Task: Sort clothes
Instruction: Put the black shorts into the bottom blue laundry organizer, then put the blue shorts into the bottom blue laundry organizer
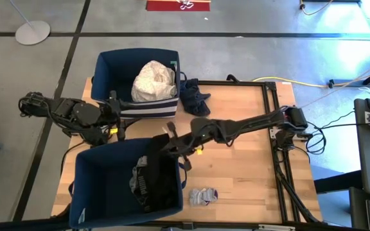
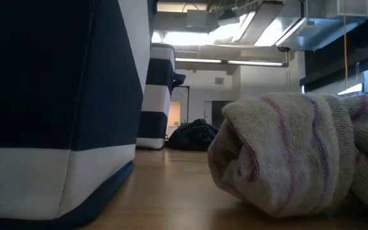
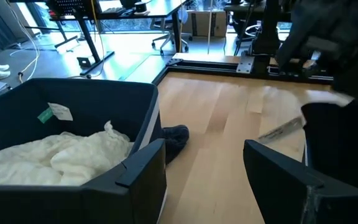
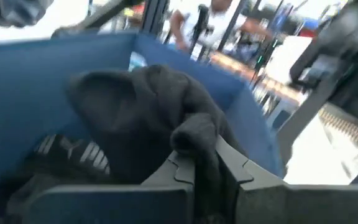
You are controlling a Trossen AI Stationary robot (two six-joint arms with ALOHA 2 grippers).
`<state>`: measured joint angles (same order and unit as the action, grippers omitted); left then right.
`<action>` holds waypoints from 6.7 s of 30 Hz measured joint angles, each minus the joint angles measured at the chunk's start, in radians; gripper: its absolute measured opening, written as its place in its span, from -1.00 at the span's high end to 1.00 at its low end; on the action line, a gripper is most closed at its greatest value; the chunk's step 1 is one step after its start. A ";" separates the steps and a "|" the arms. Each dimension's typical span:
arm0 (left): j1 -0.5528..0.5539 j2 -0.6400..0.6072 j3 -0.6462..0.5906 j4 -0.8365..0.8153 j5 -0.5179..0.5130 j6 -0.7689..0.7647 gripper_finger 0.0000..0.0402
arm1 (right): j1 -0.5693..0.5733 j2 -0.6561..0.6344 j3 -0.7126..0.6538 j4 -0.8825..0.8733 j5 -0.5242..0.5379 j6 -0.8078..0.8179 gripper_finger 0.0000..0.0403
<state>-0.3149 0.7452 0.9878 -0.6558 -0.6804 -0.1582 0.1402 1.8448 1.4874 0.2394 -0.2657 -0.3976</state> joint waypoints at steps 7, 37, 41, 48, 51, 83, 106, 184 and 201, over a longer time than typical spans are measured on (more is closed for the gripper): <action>0.000 0.000 0.000 -0.008 0.000 0.002 -0.03 | -0.002 0.021 0.001 -0.050 -0.006 0.130 0.65; 0.000 0.001 0.000 -0.015 0.001 -0.009 -0.03 | -0.003 -0.366 -0.012 -0.873 0.782 0.270 -0.24; 0.000 0.001 0.000 -0.015 0.001 -0.011 -0.03 | -0.010 -0.373 -0.107 -0.951 0.931 0.361 -0.24; 0.000 0.001 0.000 -0.012 0.001 -0.024 -0.03 | -0.132 -0.372 -0.436 -0.716 0.901 0.439 -0.24; 0.000 0.001 0.000 -0.012 0.001 -0.042 -0.03 | -0.212 -0.371 -0.583 -0.484 0.766 0.427 -0.24; 0.000 0.002 0.000 -0.016 0.000 -0.091 -0.03 | -0.580 0.088 -0.607 0.246 0.347 0.203 -0.24; 0.002 0.002 0.000 -0.016 0.000 -0.089 -0.03 | -0.557 0.108 -0.545 0.020 0.554 0.139 0.81; 0.002 0.003 0.000 -0.067 -0.004 -0.067 -0.03 | 0.005 -0.045 0.173 -0.142 0.067 0.001 0.84; 0.002 0.003 0.000 -0.066 -0.004 -0.062 -0.03 | 0.036 -0.006 0.230 -0.420 0.184 0.081 -0.29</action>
<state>-0.3134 0.7483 0.9882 -0.7219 -0.6846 -0.2203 0.1761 1.8388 1.7176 -0.1810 -0.0813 -0.3168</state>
